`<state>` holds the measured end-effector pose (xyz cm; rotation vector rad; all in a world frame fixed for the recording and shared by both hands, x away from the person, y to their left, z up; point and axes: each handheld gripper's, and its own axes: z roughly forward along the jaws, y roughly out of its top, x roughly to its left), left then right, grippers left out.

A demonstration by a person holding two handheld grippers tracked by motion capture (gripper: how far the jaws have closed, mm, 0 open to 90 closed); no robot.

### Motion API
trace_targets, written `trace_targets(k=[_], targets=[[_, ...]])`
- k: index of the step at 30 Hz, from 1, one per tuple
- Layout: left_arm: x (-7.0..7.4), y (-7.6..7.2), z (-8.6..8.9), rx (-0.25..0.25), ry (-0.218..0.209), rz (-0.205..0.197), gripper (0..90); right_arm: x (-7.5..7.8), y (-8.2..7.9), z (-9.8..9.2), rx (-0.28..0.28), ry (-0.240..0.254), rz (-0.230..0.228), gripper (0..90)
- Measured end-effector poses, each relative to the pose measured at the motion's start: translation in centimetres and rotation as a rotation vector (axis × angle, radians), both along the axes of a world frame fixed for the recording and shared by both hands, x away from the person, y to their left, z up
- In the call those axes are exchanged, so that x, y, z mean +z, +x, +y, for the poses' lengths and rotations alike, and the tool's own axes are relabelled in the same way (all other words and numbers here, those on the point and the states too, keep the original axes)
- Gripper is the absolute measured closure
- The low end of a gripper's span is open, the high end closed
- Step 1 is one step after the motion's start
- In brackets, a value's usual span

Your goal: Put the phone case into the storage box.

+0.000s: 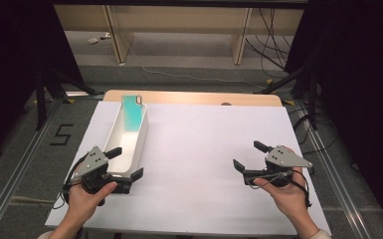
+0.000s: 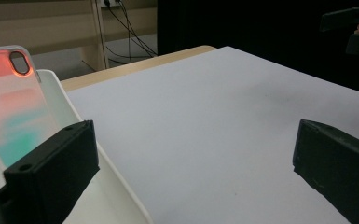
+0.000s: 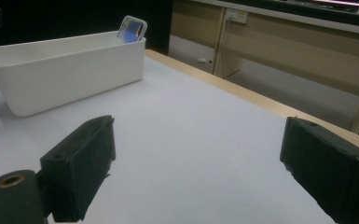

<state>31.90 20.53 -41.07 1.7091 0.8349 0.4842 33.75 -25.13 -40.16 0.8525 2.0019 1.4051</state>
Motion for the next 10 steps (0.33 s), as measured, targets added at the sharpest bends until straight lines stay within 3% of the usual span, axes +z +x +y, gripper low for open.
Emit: trace_targets(k=[10], targets=[[-0.32,0.14,0.08,0.01,0.0,0.004,0.0,-0.15,-0.11,-0.04,-0.002,0.004,0.009,11.2]])
